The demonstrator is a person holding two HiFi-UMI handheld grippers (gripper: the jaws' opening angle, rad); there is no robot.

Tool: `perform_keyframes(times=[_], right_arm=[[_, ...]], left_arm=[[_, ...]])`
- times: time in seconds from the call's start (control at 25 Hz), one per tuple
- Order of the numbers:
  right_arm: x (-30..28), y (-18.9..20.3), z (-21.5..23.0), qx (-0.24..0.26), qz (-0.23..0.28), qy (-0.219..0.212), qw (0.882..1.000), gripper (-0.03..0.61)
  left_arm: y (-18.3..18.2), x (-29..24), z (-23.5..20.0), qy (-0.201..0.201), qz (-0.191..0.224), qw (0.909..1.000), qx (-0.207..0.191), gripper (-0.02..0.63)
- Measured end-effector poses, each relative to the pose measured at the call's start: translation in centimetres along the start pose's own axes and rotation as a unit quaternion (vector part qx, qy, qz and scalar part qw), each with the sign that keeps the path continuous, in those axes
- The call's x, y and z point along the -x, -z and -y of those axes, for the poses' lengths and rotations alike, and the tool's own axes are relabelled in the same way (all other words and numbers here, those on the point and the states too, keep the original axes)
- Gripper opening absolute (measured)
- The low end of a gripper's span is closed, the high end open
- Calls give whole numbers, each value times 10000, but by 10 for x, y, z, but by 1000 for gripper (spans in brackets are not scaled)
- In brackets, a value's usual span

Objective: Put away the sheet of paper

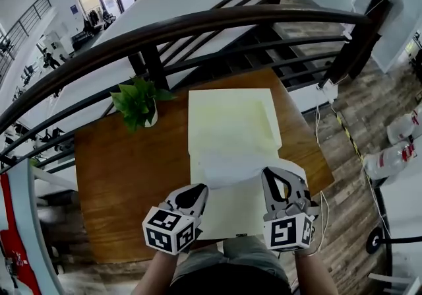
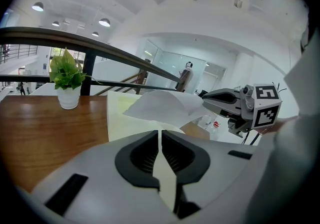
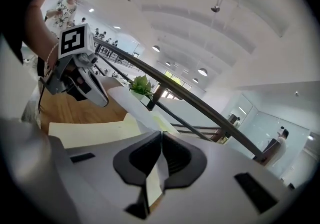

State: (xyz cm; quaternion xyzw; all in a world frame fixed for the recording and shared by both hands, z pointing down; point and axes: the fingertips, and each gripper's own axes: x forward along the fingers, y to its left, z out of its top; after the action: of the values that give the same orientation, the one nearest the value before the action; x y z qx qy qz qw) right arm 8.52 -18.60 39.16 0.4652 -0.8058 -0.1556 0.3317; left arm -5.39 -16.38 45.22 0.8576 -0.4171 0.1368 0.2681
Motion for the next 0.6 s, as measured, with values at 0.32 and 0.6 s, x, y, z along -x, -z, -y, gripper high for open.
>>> perform_keyframes(times=[0.32, 0.6], right_arm=[[-21, 3, -5, 532, 68, -259, 9982, 31], [-32, 16, -29, 504, 41, -585, 9970, 31]], left_arm=[[-1, -8, -9, -185, -37, 9998, 114, 32], [8, -6, -20, -351, -164, 9991, 196, 32]])
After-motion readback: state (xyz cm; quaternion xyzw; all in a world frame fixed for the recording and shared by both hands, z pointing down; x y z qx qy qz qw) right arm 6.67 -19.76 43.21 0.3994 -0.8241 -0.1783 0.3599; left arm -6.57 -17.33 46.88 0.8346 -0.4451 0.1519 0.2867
